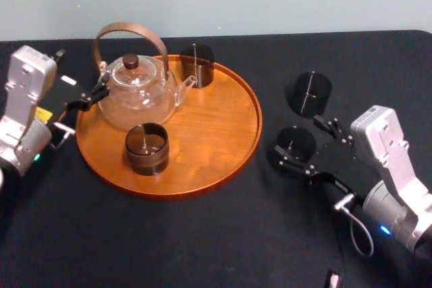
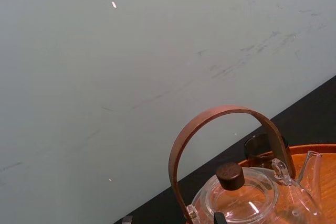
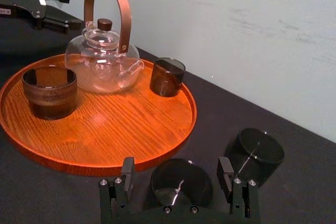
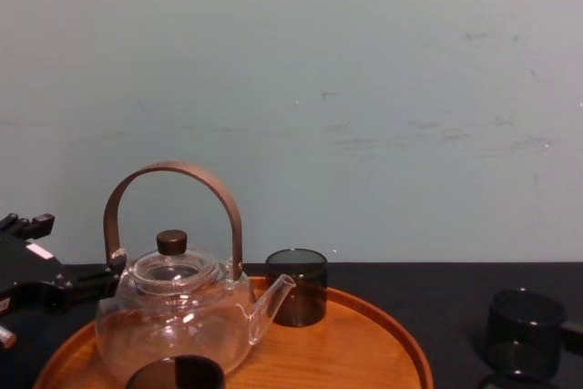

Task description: Pick up the glass from the table and place it on the tray.

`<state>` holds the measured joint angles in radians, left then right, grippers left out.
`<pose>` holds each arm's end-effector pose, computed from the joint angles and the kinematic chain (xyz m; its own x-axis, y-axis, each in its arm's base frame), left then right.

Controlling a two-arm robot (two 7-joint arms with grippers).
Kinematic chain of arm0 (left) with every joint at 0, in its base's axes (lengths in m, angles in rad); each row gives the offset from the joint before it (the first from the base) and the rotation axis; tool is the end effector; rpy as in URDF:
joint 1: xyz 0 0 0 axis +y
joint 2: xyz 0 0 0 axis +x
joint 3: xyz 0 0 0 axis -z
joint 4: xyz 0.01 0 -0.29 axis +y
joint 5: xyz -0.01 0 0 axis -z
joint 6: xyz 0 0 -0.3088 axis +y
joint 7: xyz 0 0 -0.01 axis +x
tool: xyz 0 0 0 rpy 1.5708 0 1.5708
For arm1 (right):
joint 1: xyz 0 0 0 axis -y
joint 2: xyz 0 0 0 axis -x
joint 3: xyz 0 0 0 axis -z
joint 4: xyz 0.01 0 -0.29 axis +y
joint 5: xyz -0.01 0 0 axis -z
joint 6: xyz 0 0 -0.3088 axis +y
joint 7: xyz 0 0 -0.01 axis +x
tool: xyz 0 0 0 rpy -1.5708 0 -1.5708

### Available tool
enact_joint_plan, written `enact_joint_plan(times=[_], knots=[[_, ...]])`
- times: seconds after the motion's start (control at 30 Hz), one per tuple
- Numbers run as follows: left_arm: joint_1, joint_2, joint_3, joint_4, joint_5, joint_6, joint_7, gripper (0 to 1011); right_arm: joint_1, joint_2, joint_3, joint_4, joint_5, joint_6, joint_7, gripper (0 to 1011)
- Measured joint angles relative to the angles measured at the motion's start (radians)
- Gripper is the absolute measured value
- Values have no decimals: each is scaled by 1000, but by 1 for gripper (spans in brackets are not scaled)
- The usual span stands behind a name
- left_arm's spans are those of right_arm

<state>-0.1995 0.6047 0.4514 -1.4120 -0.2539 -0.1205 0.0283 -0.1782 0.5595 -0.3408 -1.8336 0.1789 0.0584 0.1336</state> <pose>0.3581 0.0827 -0.3023 0.2923 0.8803 0.3737 -0.9553 0.2873 0.0703 0.2546 -0.0245 -0.2909 0.5431 -0.8040 0.2422 0.8387 0.5054 -0.2030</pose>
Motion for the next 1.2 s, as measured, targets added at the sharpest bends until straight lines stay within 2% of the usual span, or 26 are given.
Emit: enact_joint_plan(times=[0.47, 1.2], knots=[[0, 0, 0, 0, 0, 0, 0, 1001, -44, -30, 32, 23, -2, 5, 26, 1003], [0, 0, 0, 0, 0, 0, 0, 1001, -74, -87, 89, 80, -5, -15, 61, 1002]])
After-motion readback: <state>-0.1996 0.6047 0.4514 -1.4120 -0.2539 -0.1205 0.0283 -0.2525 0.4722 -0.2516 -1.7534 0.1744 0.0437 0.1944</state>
